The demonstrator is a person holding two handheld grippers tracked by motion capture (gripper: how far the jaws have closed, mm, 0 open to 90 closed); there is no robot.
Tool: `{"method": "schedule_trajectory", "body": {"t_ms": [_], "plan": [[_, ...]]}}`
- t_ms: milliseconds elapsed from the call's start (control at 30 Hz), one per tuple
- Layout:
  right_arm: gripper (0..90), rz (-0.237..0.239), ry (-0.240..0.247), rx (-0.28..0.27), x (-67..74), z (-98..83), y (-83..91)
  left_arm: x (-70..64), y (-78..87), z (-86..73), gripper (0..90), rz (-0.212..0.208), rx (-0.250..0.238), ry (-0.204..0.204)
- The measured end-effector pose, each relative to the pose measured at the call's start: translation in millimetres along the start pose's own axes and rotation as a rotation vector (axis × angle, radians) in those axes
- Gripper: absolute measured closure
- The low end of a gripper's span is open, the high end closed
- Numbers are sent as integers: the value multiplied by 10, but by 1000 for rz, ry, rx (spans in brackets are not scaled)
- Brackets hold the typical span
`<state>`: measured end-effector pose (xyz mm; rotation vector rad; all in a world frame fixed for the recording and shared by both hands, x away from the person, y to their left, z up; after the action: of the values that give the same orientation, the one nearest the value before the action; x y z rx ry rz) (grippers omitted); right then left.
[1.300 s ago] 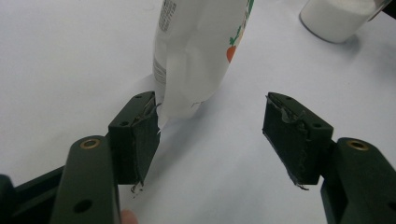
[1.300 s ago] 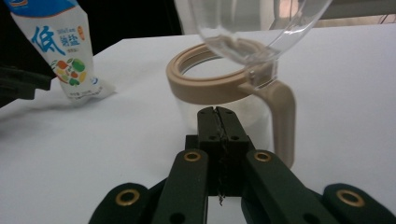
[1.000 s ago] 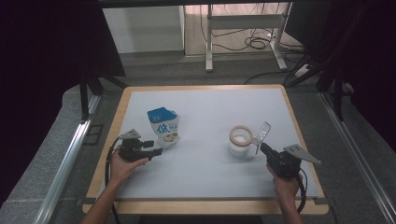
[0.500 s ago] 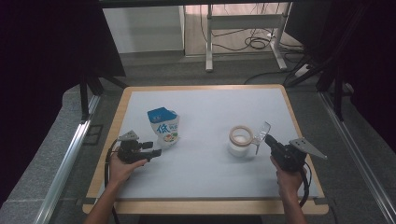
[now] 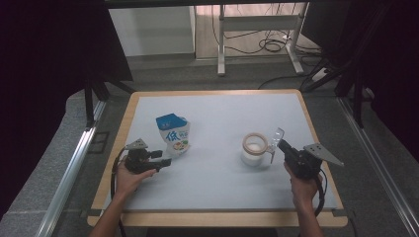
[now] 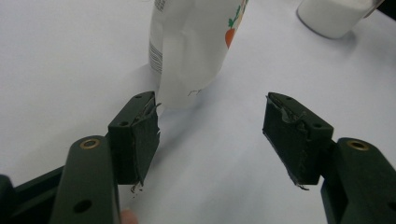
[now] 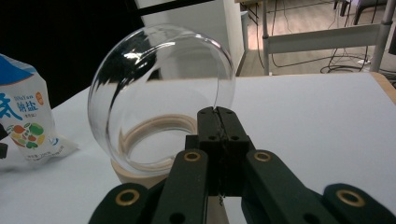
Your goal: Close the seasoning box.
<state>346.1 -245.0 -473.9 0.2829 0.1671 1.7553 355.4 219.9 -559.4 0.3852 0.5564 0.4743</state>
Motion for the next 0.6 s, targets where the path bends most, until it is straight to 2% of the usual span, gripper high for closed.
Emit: {"method": "schedule_trajectory", "body": {"t_ms": [300,600], "plan": [[897,17,18,-7,102,37,-36,-7,-4,-13,355,-3,2,2],[897,71,39,30,284,-7,-191,-7,-13,-24,355,-6,6,3]]}}
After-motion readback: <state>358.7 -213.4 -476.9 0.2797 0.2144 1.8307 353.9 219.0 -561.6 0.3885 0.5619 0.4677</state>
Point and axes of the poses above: each handheld gripper's, and its own axes: y roughly backward along the jaws, z roughly out of its top, x roughly to its left, the point moved 4 cm from there along -y, roughly forward along the jaws, and after that the axes turned 14 degrees about -z, right-handed, at the moved point
